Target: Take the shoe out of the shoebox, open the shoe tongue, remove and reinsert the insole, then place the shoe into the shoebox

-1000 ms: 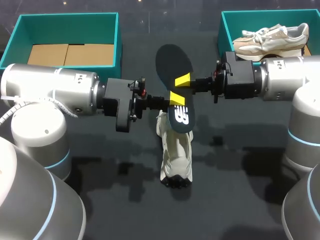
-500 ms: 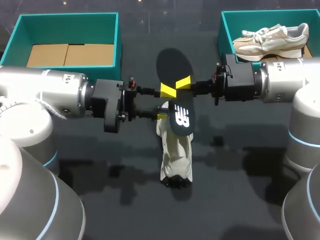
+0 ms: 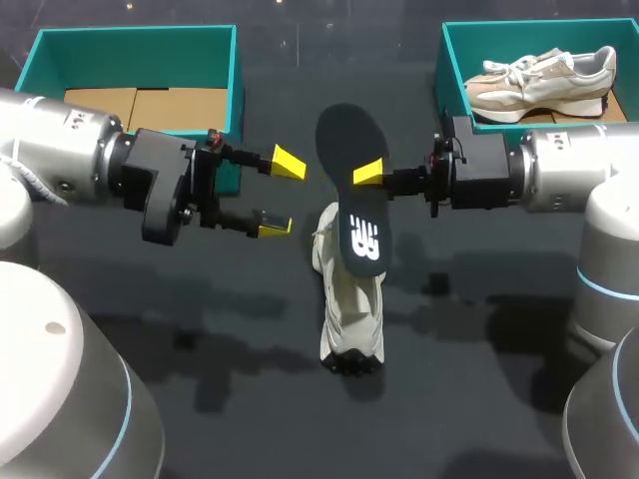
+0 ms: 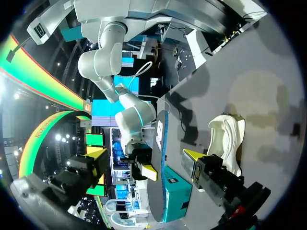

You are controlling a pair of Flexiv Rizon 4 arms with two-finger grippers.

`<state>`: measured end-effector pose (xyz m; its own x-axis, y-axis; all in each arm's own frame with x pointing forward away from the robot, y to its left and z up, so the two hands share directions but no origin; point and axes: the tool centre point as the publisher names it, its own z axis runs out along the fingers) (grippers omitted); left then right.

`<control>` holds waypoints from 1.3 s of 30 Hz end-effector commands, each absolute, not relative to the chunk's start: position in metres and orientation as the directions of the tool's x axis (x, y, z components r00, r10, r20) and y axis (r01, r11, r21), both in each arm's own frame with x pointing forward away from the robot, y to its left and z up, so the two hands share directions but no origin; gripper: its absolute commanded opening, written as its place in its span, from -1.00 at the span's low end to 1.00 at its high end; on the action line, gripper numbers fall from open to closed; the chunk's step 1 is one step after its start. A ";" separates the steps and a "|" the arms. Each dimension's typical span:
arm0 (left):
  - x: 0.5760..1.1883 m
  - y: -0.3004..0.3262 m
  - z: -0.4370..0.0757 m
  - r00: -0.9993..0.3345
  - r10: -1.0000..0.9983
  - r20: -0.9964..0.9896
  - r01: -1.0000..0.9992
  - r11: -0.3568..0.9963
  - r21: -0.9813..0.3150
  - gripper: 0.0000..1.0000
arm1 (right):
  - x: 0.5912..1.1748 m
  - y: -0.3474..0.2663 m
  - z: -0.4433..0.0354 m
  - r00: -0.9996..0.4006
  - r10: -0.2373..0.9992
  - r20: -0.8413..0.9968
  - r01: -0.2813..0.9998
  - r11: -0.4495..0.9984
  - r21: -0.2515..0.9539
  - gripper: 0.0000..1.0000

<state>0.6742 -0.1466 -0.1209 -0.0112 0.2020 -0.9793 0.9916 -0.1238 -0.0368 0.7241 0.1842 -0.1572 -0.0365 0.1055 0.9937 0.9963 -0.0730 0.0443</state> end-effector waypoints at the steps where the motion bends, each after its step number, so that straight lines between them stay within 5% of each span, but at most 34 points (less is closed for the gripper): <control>1: 0.673 -0.144 -0.121 -0.010 0.203 -0.979 0.992 -0.125 -0.036 1.00 | 0.723 0.185 -0.157 -0.035 0.110 0.993 0.996 -0.074 0.043 -1.00; 11: 0.717 -0.128 -0.104 -0.223 0.557 -0.800 0.970 0.041 -0.242 1.00 | 0.723 0.185 -0.157 -0.035 0.110 0.993 0.996 -0.074 0.043 -1.00; 12: 0.720 -0.125 -0.098 -0.180 0.629 -0.756 0.983 0.082 -0.165 1.00 | 0.723 0.185 -0.157 -0.035 0.110 0.993 0.996 -0.074 0.043 -1.00; 26: 0.732 -0.126 -0.088 -0.209 0.652 -0.729 0.978 0.118 -0.175 1.00 | 0.723 0.185 -0.157 -0.035 0.110 0.993 0.996 -0.074 0.043 -1.00; 39: 0.795 -0.187 -0.038 -0.120 0.914 -0.388 0.974 0.032 -0.225 1.00 | 0.723 0.185 -0.157 -0.035 0.110 0.993 0.996 -0.074 0.043 -1.00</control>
